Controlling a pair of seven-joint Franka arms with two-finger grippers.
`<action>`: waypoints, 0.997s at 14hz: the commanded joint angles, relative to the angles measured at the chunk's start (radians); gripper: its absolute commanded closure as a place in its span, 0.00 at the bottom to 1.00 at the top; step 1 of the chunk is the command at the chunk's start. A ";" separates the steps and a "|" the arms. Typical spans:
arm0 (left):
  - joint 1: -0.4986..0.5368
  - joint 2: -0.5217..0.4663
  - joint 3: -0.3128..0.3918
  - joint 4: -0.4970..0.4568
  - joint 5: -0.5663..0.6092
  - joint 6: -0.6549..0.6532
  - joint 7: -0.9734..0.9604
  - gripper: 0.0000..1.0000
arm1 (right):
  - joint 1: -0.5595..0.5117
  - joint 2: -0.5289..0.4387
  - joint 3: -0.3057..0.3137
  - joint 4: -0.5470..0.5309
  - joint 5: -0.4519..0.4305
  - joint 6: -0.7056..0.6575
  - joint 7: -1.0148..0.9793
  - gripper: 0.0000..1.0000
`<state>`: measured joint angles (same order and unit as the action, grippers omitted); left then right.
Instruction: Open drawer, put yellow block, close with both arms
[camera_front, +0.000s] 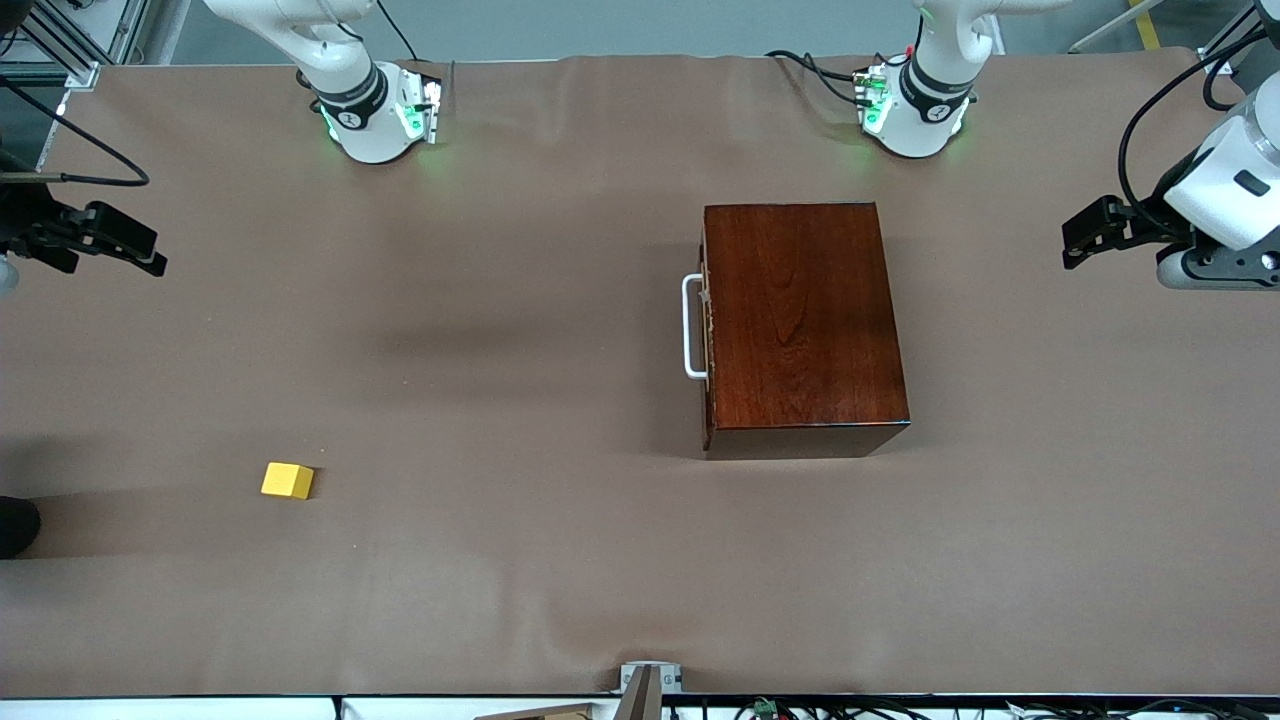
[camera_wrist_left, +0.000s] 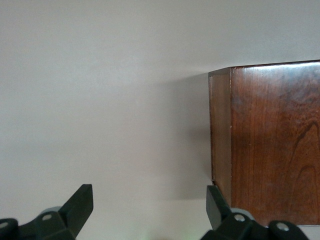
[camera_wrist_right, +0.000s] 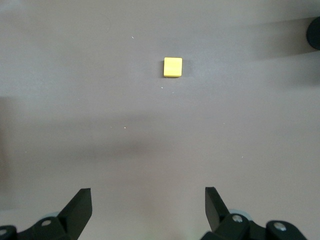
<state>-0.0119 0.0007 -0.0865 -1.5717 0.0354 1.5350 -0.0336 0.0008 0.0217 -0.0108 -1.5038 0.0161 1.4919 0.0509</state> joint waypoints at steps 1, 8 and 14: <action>0.010 -0.004 -0.004 0.007 -0.029 0.001 0.000 0.00 | -0.022 0.009 0.014 0.008 -0.004 0.001 0.003 0.00; 0.010 -0.002 -0.004 0.009 -0.034 0.022 -0.003 0.00 | -0.019 0.009 0.014 0.008 -0.005 0.001 0.003 0.00; -0.002 0.016 -0.006 0.012 -0.052 0.024 -0.005 0.00 | -0.018 0.009 0.014 0.008 -0.005 0.001 0.003 0.00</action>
<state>-0.0128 0.0080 -0.0877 -1.5718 0.0078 1.5534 -0.0363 -0.0003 0.0296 -0.0107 -1.5037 0.0161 1.4921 0.0509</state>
